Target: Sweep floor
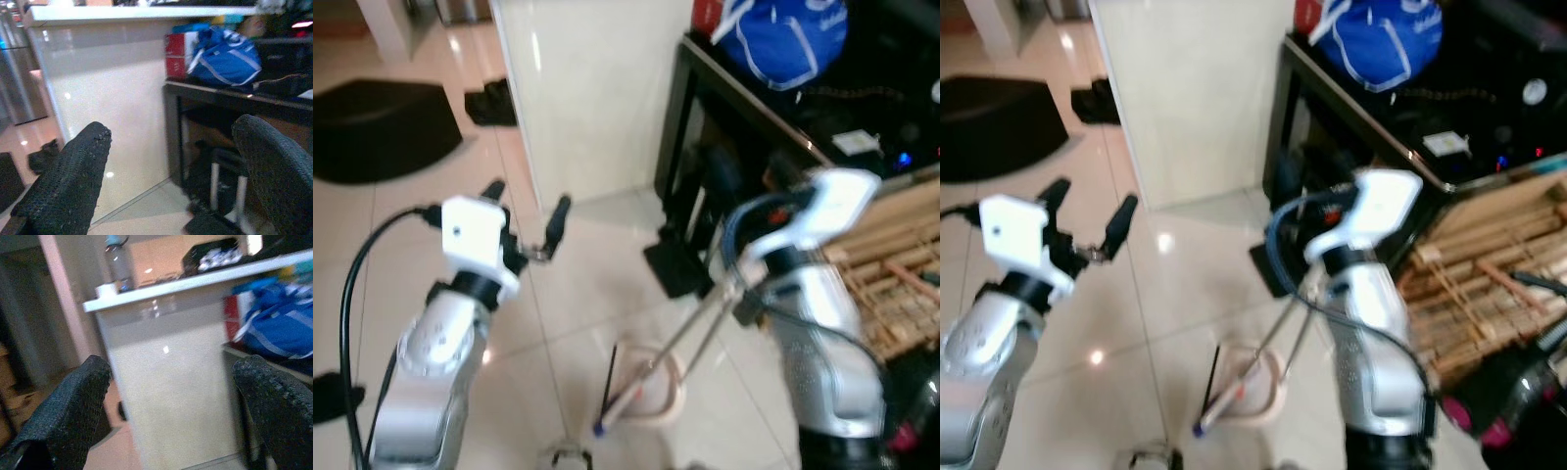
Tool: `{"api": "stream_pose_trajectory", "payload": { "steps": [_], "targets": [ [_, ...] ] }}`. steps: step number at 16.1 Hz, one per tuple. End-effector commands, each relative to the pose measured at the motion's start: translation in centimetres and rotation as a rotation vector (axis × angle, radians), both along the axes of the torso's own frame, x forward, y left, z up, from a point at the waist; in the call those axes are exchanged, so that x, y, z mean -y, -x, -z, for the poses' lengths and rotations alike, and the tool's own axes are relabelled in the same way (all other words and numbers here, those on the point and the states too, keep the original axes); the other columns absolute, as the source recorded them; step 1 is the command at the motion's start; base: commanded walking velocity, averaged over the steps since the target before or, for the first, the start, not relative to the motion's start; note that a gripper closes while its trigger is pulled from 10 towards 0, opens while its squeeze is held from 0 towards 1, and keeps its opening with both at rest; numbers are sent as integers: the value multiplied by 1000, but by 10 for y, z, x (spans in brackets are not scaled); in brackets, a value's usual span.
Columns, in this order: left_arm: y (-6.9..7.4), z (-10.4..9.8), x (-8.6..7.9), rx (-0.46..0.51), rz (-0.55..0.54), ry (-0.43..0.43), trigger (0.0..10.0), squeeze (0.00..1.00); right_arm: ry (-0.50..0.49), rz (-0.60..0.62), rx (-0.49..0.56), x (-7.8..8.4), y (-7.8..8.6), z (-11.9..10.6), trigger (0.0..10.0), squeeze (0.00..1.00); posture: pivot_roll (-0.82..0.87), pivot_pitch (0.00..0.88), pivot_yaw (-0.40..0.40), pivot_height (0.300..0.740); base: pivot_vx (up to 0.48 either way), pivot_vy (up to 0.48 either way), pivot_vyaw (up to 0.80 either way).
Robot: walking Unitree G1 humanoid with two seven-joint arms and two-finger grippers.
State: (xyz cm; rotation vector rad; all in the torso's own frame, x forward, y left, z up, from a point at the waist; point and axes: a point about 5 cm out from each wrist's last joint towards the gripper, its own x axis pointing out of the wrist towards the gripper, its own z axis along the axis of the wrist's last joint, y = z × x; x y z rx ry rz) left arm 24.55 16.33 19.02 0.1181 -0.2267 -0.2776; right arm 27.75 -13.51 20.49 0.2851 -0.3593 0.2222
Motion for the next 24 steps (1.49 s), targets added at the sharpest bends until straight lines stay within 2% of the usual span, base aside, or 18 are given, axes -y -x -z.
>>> {"api": "stream_pose_trajectory", "payload": {
  "steps": [1,2,3,4,5,6,11,13,17,20,22,23,24],
  "targets": [
    [5,2,3,-8,28,-3,10000,0,14,35,1,7,0,-2,10000,0,192,124,-68,740,0,0,0],
    [7,7,4,-29,50,-8,10000,0,46,45,-51,10,-5,5,10000,1000,192,124,-75,740,0,0,0],
    [11,15,4,-77,86,-18,10000,0,91,34,-151,14,-11,17,10000,1000,193,127,-82,740,0,0,0],
    [12,17,4,-90,97,-20,10000,0,104,29,-181,15,-12,21,10000,1000,192,126,-83,740,0,0,0],
    [16,21,4,-117,126,-29,10000,0,143,-18,-271,16,-15,34,10000,1000,190,125,-85,740,0,0,0],
    [19,23,5,-131,151,-38,10000,0,171,-53,-317,16,-16,42,10000,1000,191,124,-88,740,0,0,0],
    [24,25,9,-140,200,-41,10000,0,48,-75,-364,14,-30,50,10000,1000,203,113,-100,740,0,0,0],
    [25,27,10,-147,209,-43,10000,0,59,-86,-395,13,-30,55,10000,1000,201,108,-100,740,0,0,0],
    [25,27,12,-144,222,-37,10000,0,54,-70,-365,22,-30,51,10000,1000,199,102,-101,740,0,0,0],
    [25,27,13,-144,239,-31,10000,0,63,-111,-354,26,-29,51,10000,1000,196,102,-97,740,0,0,0],
    [25,29,14,-151,243,-41,10000,0,97,-170,-323,23,-29,57,10000,1000,200,109,-99,740,0,0,0],
    [24,28,14,-148,241,-40,10000,0,104,-171,-311,23,-29,60,10000,698,204,112,-101,740,0,0,0],
    [24,27,13,-146,240,-39,10000,0,102,-170,-303,24,-29,62,10000,282,204,113,-101,740,0,0,0]
  ]
}}
